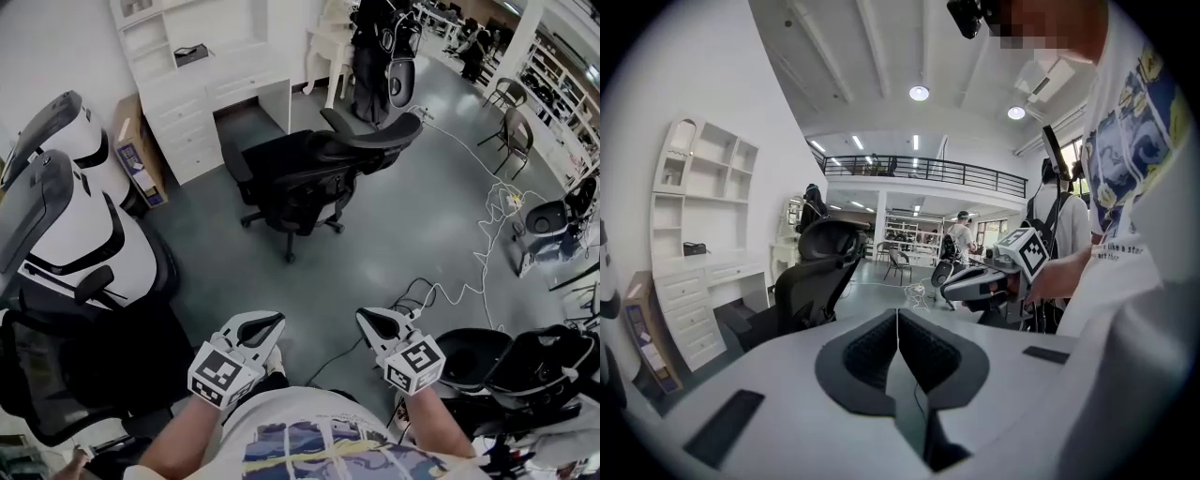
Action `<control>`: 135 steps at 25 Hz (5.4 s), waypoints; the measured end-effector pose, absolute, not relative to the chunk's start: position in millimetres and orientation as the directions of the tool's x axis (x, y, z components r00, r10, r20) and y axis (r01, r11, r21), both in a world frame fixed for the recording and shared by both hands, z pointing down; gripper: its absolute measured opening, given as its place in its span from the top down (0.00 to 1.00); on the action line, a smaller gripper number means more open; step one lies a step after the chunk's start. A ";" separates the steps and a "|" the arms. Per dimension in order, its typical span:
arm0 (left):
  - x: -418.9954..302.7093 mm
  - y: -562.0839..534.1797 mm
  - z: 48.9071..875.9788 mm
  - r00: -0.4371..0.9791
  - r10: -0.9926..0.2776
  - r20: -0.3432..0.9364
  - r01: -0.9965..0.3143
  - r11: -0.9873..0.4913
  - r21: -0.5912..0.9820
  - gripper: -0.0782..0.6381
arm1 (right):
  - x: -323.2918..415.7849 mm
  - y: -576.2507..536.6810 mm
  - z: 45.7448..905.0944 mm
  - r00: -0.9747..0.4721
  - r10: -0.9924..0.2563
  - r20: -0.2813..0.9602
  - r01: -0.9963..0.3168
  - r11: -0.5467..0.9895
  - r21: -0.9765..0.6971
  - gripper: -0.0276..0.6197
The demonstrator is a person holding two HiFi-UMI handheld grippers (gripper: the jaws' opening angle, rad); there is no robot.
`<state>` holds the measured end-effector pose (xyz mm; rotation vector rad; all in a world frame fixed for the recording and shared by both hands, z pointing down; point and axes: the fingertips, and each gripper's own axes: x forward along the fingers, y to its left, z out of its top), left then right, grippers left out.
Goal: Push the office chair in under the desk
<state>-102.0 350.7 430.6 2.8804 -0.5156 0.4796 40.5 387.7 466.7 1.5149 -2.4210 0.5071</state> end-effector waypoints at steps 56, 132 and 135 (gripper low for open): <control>46.8 34.7 537.0 0.716 -0.251 0.652 -0.174 -0.968 -0.182 0.58 | 237.0 58.3 450.5 -0.300 -0.904 0.305 -0.954 0.288 -0.085 0.44; -16.8 -238.6 544.4 0.666 -0.187 0.722 -0.085 -0.981 -0.176 0.64 | 171.4 -212.3 456.6 -0.295 -0.889 0.349 -0.955 0.281 -0.091 0.45; -19.2 -251.0 545.1 0.661 -0.194 0.725 -0.093 -0.980 -0.177 0.64 | 169.1 -224.5 457.0 -0.302 -0.886 0.351 -0.953 0.289 -0.090 0.45</control>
